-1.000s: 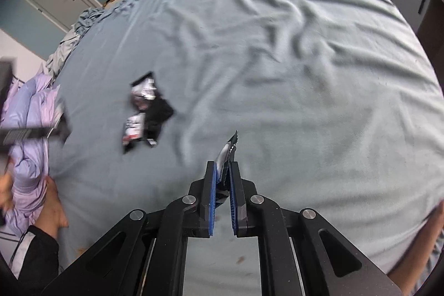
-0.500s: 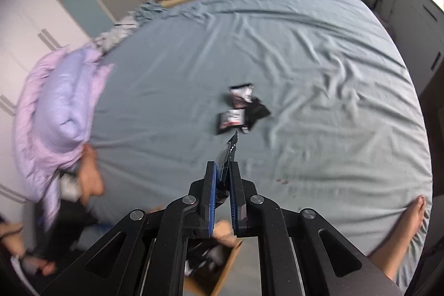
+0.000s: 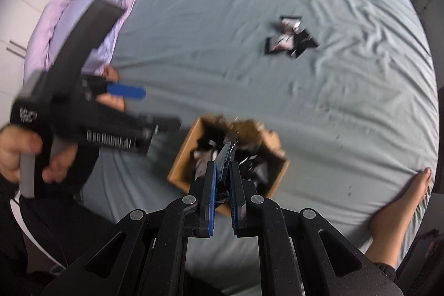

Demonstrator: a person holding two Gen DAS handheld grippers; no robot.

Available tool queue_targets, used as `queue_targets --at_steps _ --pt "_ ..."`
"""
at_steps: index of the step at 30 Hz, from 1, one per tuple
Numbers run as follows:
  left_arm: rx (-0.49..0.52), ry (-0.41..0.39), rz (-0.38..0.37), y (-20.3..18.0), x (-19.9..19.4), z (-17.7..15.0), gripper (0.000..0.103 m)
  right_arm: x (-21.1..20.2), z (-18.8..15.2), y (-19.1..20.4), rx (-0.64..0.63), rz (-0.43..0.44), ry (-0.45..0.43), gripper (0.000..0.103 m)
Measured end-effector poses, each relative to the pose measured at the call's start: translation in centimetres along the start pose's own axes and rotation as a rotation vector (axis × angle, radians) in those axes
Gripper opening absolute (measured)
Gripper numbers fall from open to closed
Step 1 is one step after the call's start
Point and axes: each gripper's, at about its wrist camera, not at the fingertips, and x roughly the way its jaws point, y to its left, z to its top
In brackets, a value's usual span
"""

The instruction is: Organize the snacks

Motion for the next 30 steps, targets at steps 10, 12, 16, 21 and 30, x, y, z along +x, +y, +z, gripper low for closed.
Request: queue_targets --at_steps 10,12,16,21,30 --pt "-0.055 0.025 -0.021 1.9 0.6 0.4 0.087 5.2 0.9 -2.5 0.196 0.114 0.234 0.087" --pt "-0.039 0.025 -0.010 1.6 0.7 0.4 0.087 5.3 1.2 -2.8 0.199 0.100 0.230 0.087" --pt "-0.026 0.027 -0.011 1.2 0.8 0.5 0.087 5.5 1.6 -3.5 0.212 0.077 0.231 0.087" --pt "-0.014 0.030 -0.008 1.0 0.8 0.4 0.087 5.2 0.6 -3.7 0.248 0.058 0.211 0.087" --pt "-0.018 0.052 -0.006 1.4 1.3 0.0 0.087 5.2 0.6 -3.9 0.265 0.049 0.213 0.087"
